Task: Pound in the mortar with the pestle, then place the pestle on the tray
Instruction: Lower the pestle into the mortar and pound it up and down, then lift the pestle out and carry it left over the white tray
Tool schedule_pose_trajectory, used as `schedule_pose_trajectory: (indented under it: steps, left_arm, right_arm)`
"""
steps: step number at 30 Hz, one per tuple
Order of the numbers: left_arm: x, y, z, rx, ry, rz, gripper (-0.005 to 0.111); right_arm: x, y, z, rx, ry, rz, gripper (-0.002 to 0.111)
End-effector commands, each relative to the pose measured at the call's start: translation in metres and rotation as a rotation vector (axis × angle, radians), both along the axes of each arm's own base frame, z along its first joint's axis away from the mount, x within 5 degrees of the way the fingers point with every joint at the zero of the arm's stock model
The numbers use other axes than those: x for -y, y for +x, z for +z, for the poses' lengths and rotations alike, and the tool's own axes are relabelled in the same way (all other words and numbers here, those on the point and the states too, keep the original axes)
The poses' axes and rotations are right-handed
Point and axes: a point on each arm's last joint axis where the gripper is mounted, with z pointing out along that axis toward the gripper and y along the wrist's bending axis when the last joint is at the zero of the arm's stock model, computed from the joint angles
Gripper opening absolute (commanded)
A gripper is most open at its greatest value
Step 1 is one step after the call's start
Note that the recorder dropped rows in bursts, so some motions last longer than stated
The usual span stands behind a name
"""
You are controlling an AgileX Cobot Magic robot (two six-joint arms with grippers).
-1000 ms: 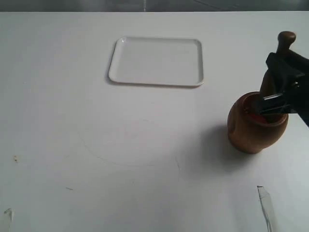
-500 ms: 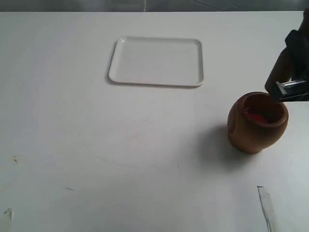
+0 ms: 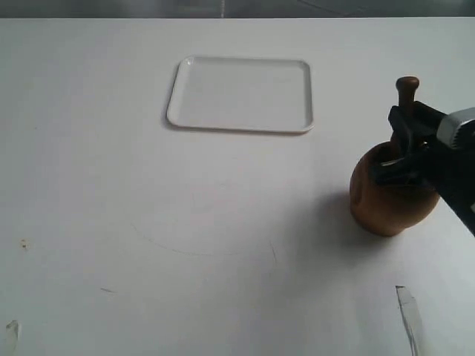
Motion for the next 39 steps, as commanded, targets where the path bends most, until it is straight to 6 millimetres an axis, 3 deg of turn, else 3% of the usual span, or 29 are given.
schedule_pose_trajectory:
  steps: [1, 4, 6, 10, 16, 21, 26, 30, 39]
  left_arm:
    - [0.001, 0.000, 0.000, 0.004, -0.015, -0.006, 0.000]
    - [0.001, 0.000, 0.000, 0.004, -0.015, -0.006, 0.000]
    - [0.001, 0.000, 0.000, 0.004, -0.015, -0.006, 0.000]
    - [0.001, 0.000, 0.000, 0.004, -0.015, -0.006, 0.000]
    - [0.001, 0.000, 0.000, 0.004, -0.015, -0.006, 0.000]
    - [0.001, 0.000, 0.000, 0.004, -0.015, -0.006, 0.000]
    - [0.001, 0.000, 0.000, 0.004, -0.015, -0.006, 0.000]
    - [0.001, 0.000, 0.000, 0.004, -0.015, -0.006, 0.000]
    - [0.001, 0.000, 0.000, 0.004, -0.015, -0.006, 0.000]
  right_arm:
    - [-0.002, -0.001, -0.002, 0.019, 0.008, 0.027, 0.000]
    - [-0.005, -0.002, 0.016, 0.098, 0.063, 0.059, 0.000]
    - [-0.008, 0.001, 0.039, 0.200, 0.118, 0.074, 0.000]
    - [-0.022, 0.013, 0.082, 0.211, 0.124, 0.129, 0.000]
    - [-0.048, 0.043, 0.150, -0.002, -0.026, 0.202, 0.000]
    - [-0.069, 0.077, 0.187, -0.221, -0.198, 0.215, 0.000]
    - [-0.093, 0.113, 0.177, -0.443, -0.328, 0.236, 0.000]
    - [-0.120, 0.143, 0.152, -0.583, -0.416, 0.332, 0.000]
    - [-0.167, 0.208, 0.098, -0.669, -0.447, 0.400, 0.000]
